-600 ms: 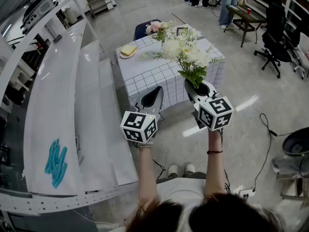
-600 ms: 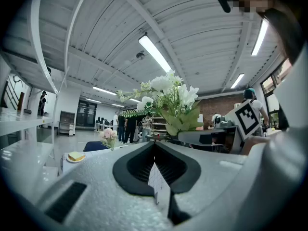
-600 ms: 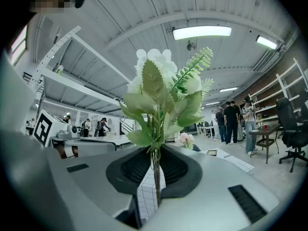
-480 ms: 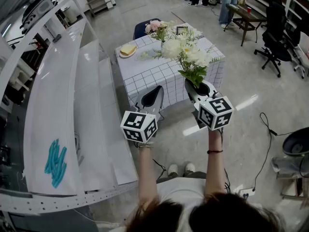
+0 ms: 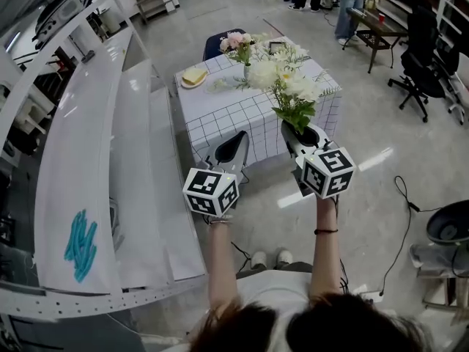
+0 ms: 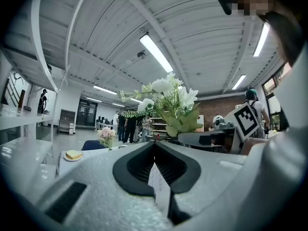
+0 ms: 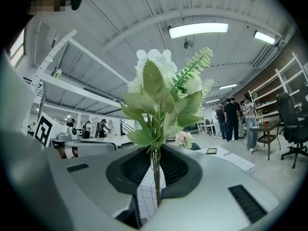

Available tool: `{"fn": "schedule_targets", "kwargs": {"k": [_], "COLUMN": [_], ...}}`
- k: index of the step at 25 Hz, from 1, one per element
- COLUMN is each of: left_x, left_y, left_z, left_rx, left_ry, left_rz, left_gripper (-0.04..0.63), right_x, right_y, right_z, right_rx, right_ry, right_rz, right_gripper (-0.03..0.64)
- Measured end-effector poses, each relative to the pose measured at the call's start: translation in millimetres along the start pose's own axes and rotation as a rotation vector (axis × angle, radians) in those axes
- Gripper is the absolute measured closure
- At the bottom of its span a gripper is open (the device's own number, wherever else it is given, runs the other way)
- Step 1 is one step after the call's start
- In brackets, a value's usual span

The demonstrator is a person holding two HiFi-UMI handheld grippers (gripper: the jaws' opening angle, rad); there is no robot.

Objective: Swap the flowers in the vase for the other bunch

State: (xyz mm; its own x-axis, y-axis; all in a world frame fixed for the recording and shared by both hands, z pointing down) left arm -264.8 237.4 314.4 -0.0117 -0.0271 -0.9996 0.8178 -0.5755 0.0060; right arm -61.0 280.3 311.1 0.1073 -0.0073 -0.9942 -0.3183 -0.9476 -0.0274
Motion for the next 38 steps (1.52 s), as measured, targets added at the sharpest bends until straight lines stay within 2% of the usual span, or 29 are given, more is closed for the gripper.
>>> {"fn": "schedule_targets", "kwargs": {"k": [8,15,23,30,38], "left_x": [-2.8,-16.5,-16.6,-17.1,-23.1], "left_y": [17.5,24.9,28.9,35.8,65.8], "left_z": [-14.8,-27.2,-32.3,-17.1,25.1], "left_rx": [0.031,0.059,0.075,0.084,0.082], "left_ry": [-0.011,-0.044,-0.044,-0.043,-0.075], "left_rz": [-0.007,0.010,0.040,0.045,0.038], "left_gripper": [0.584,0.584,0.584,0.584,0.584], "right_x": [-2.2,-12.8,-16.4,-18.2,-23.9], "right_y": [-6.5,-12.8,-10.9,6.7,44.0], "right_z": [-23.8,-36.6,-43.7,-47.8,-67.2], "right_rx": [0.021,0.040,0.058,0.062,0.039], "right_ry": [0.023,0.071,0.096,0.101,0.103], "right_rz": [0.014,0.033,0.036,0.037,0.050], "right_gripper": [0.560,0.561,0.561,0.561,0.560]}}
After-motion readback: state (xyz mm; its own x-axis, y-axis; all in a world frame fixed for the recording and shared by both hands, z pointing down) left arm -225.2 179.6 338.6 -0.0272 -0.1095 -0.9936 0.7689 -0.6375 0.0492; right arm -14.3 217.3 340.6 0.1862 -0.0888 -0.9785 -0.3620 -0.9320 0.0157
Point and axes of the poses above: the fingertips, and each gripper's own axes: y forward along the fingers, z to its left, x out of its top, the point moved 9 cm from there along -y, backward along the fingers
